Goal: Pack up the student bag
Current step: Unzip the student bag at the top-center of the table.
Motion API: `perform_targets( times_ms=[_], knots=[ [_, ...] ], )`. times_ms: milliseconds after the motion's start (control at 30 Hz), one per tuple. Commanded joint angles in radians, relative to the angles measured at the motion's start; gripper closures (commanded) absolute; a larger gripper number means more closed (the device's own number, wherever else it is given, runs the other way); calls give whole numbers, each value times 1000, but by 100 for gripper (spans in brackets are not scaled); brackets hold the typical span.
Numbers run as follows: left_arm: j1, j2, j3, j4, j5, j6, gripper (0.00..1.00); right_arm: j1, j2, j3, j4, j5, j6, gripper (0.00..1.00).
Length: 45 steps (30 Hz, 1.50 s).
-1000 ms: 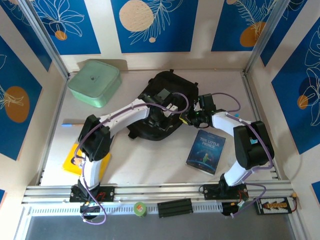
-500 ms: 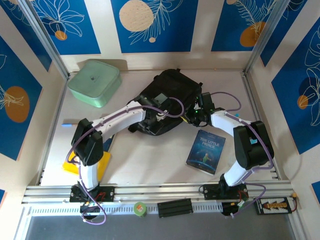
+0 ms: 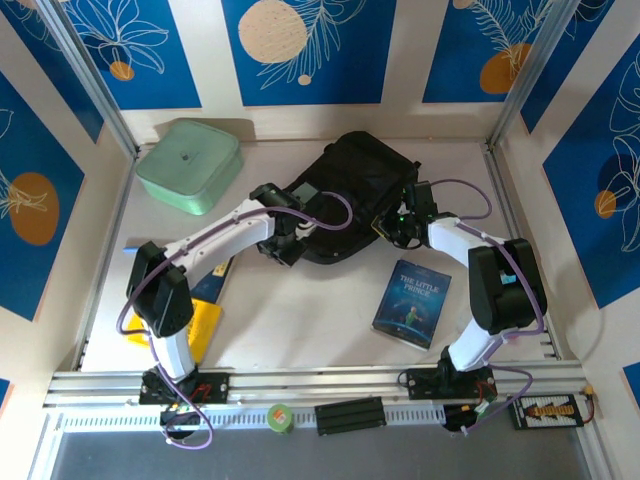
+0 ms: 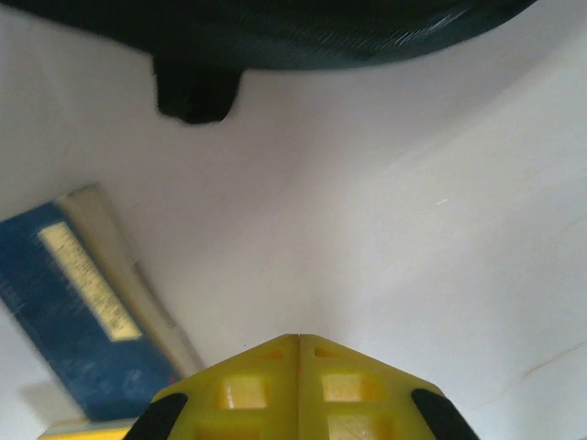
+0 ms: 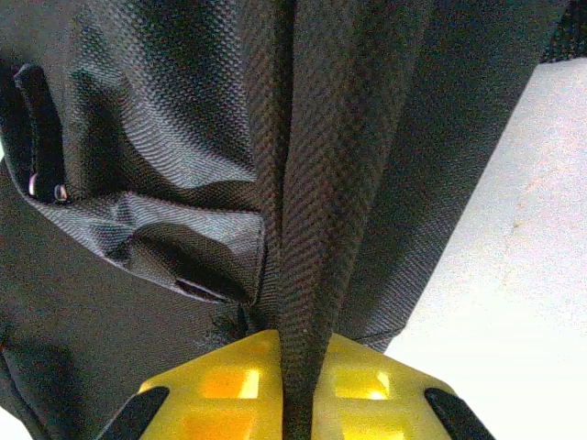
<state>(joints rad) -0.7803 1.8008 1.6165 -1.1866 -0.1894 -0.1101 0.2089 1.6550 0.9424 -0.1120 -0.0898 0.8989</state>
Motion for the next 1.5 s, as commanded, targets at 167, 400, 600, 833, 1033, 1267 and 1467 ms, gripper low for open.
perform_targets(
  times_ms=[167,400,600,833,1033,1267,1467],
  knots=[
    [-1,17,40,285,167,-110,50,-7,-34,-11,20,-54,-38,85],
    [30,113,85,349,212,-262,48,-6,-44,-24,26,-67,-32,85],
    [40,205,135,319,301,-236,46,-7,-38,-28,26,-73,-34,85],
    [37,242,164,260,377,-177,58,-7,-31,-34,32,-75,-24,85],
    [24,212,120,213,416,-134,69,-7,-21,-36,37,-76,-15,85],
    [9,206,86,185,386,-115,68,-7,-12,-31,37,-77,-9,85],
    [3,147,56,229,309,-123,63,-7,-14,-27,30,-76,-8,85]
  ],
)
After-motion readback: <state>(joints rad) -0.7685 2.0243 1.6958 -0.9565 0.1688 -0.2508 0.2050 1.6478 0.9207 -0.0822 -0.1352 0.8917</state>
